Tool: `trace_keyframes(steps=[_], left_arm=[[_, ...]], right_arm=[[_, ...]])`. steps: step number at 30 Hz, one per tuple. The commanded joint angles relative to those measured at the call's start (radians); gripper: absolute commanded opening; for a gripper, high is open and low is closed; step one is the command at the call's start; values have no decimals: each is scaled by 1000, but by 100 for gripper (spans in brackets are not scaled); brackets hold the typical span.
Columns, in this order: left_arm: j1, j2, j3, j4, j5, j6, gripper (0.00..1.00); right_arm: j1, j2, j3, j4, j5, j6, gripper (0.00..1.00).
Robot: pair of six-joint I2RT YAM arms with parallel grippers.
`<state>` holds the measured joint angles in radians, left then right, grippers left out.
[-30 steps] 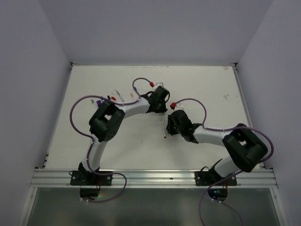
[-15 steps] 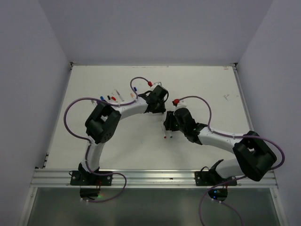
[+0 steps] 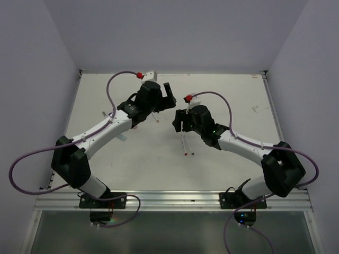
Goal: Open the pen caps
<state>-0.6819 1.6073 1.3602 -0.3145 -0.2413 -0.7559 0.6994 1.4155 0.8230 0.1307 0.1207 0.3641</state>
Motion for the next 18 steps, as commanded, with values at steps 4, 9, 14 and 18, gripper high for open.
trace_keyframes(steps=[4,9,14,18], left_arm=[[224,-199,-234,-1,20,81,100],[386,-297,-372,-32,76,141,99],[438,-369,-469,-28,99,150,99],[441,-406,-509,-26,114,153,99]], right_arm=[[0,215,221,14,-110,-137,67],[3,377,384,9,-144,-189,66],[23,564,546,-26,-171,-235,58],[45,671,645,-55,-155,-257,54]])
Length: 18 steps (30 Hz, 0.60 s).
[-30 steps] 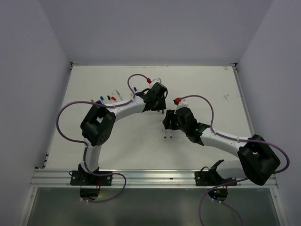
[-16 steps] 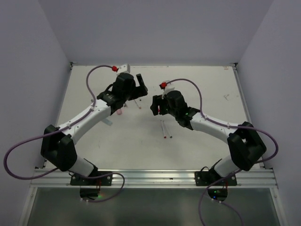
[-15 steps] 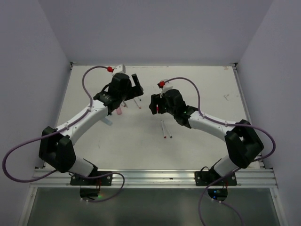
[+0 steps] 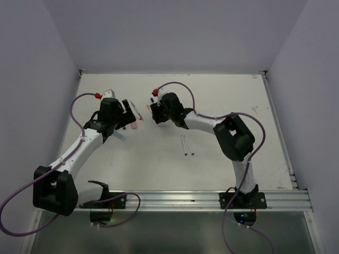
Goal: Open the pen caps
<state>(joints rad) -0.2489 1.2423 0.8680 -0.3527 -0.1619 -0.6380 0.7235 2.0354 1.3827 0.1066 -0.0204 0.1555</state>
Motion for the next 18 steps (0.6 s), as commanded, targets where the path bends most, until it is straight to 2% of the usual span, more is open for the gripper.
trace_keyframes(steps=[1,5,9,12,18], left_arm=[[8,-44,-20,12,39,35,99],[8,-56,-30,20,41,35,98],[8,-66,-34,29,55,35,98],[8,-69,-41,35,55,34,98],[8,-69,-57,50,68,21,98]], right_arm=[[22,71,105,-47,-7,-53,53],[43,157,196,-79,43,-85,52],[48,219,220,-90,147,-76,51],[48,244,248,-128,171,-63,49],[62,258,254,-203,165,-68,25]])
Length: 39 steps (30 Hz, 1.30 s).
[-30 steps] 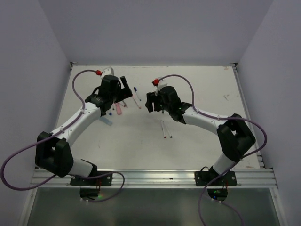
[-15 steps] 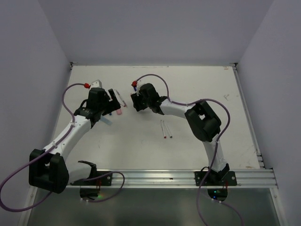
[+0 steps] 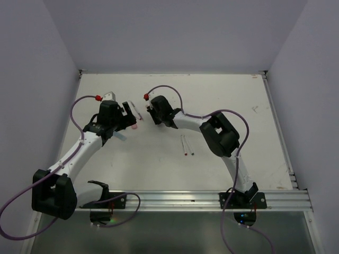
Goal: Open the pen caps
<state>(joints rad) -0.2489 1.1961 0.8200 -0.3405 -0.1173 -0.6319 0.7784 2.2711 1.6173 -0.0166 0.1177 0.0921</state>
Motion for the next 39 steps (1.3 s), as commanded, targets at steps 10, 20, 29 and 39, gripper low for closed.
trace_keyframes(steps=[10,20,29,39], left_arm=[[8,-10,-25,109,111,-38,98],[5,0,-113,251,294,-161,89],[-114,22,-124,367,256,-229,79],[-181,114,-93,393,191,-275,66]], right_arm=[[67,-257,-358,82,-113,92,0],[110,-620,-694,276,-113,247,0],[134,-755,-813,357,-95,285,0],[145,-815,-856,389,-75,296,0]])
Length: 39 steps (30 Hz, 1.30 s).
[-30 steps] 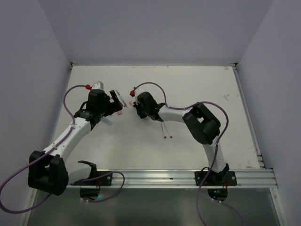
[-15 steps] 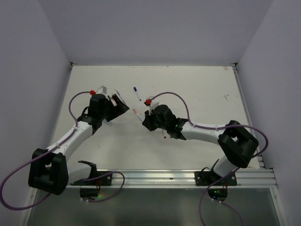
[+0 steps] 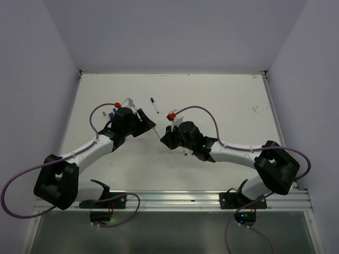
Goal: Open the pen caps
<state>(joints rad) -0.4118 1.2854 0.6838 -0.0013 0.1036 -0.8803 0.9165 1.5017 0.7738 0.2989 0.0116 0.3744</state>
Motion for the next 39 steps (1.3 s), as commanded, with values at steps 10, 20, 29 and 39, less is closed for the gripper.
trace_keyframes(steps=[10,20,29,39], left_arm=[[-38,45,60,83,-21,-57,32],[-47,35,51,107,2,-57,0],[-58,-12,30,149,16,-23,0],[-59,-70,6,225,39,-29,0]], right_arm=[[10,-46,-30,91,42,11,0],[10,-38,-8,105,22,17,21],[10,55,99,77,42,6,46],[8,111,144,66,47,3,16]])
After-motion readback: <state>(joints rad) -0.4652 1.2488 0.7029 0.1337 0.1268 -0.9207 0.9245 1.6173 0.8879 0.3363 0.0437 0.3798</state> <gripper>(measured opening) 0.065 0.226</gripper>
